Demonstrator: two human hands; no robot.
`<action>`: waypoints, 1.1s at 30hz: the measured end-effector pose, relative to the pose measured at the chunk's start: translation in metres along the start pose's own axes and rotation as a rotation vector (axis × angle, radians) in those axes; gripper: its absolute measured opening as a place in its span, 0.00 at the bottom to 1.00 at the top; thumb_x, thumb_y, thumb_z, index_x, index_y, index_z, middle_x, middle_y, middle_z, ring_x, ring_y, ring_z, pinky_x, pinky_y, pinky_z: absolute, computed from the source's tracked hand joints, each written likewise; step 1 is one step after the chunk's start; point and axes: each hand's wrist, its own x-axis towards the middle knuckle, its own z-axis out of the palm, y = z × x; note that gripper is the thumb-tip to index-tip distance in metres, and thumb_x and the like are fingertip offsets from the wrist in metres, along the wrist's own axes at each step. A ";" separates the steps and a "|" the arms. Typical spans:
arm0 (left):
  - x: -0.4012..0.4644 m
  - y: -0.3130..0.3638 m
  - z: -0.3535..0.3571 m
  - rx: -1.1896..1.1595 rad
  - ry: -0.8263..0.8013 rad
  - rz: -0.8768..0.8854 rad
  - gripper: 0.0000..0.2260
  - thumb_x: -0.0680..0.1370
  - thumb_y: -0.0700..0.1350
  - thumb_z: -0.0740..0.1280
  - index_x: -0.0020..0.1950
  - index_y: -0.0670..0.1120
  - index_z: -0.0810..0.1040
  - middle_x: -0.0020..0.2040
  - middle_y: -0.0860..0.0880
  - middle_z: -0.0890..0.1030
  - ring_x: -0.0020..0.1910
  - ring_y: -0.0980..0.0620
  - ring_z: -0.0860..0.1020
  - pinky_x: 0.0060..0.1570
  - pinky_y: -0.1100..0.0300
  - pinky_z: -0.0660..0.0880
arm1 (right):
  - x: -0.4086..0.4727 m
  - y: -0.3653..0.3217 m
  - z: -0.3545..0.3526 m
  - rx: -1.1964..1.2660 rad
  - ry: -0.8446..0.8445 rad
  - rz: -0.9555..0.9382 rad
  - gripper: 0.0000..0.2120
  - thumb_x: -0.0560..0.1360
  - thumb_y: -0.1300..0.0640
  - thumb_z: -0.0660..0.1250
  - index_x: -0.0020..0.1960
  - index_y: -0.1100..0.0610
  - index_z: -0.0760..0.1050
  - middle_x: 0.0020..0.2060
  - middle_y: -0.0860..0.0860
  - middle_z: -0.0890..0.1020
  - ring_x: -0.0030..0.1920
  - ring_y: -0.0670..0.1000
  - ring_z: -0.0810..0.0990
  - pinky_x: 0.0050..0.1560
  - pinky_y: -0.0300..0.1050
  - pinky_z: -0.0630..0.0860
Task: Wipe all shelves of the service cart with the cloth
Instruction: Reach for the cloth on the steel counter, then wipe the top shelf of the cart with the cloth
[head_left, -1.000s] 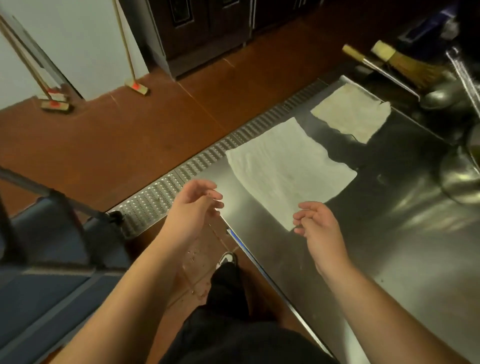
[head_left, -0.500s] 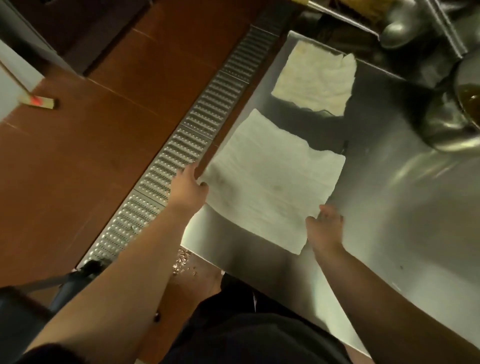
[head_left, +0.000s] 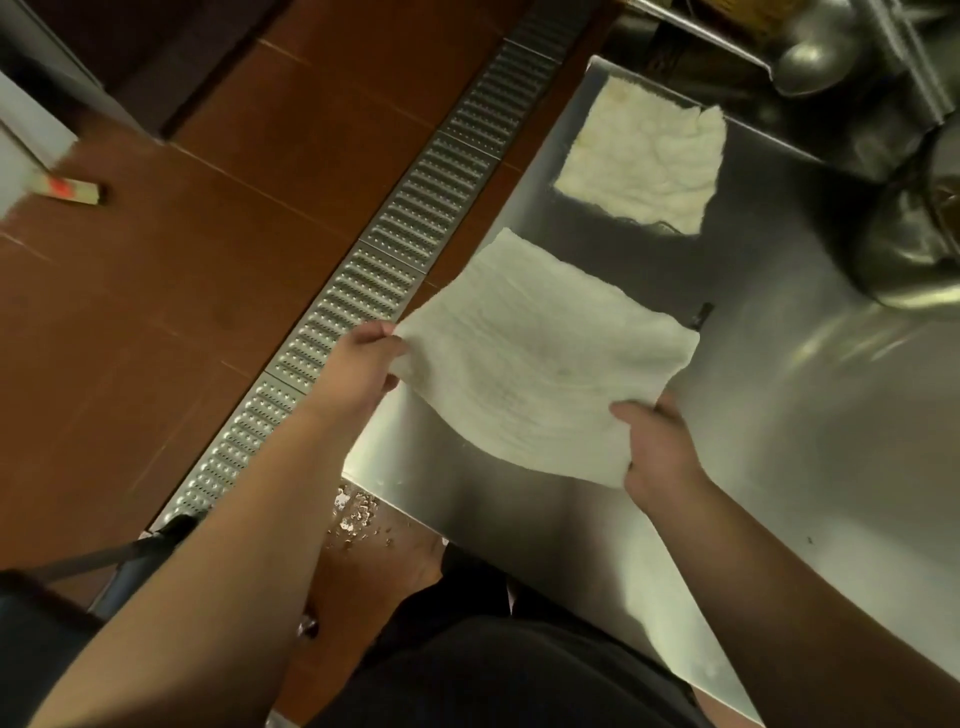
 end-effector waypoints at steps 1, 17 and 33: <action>-0.012 0.005 -0.006 -0.080 -0.029 0.032 0.08 0.77 0.35 0.62 0.40 0.45 0.72 0.37 0.47 0.74 0.35 0.51 0.76 0.31 0.62 0.71 | -0.008 -0.007 0.001 0.020 -0.072 -0.060 0.21 0.77 0.68 0.63 0.64 0.49 0.75 0.58 0.51 0.83 0.60 0.57 0.81 0.63 0.63 0.76; -0.272 -0.075 -0.048 -0.627 0.052 0.331 0.32 0.67 0.42 0.61 0.72 0.39 0.66 0.65 0.36 0.71 0.60 0.35 0.72 0.55 0.40 0.72 | -0.141 -0.025 -0.051 -0.131 -0.771 -0.117 0.27 0.79 0.70 0.58 0.68 0.43 0.74 0.57 0.47 0.85 0.58 0.54 0.83 0.57 0.58 0.80; -0.589 -0.228 0.012 -0.471 0.626 0.411 0.23 0.72 0.44 0.65 0.67 0.56 0.73 0.60 0.46 0.77 0.60 0.42 0.77 0.55 0.45 0.78 | -0.339 0.119 -0.106 -0.600 -1.465 -0.025 0.22 0.81 0.65 0.62 0.63 0.39 0.75 0.57 0.45 0.84 0.60 0.53 0.82 0.59 0.61 0.80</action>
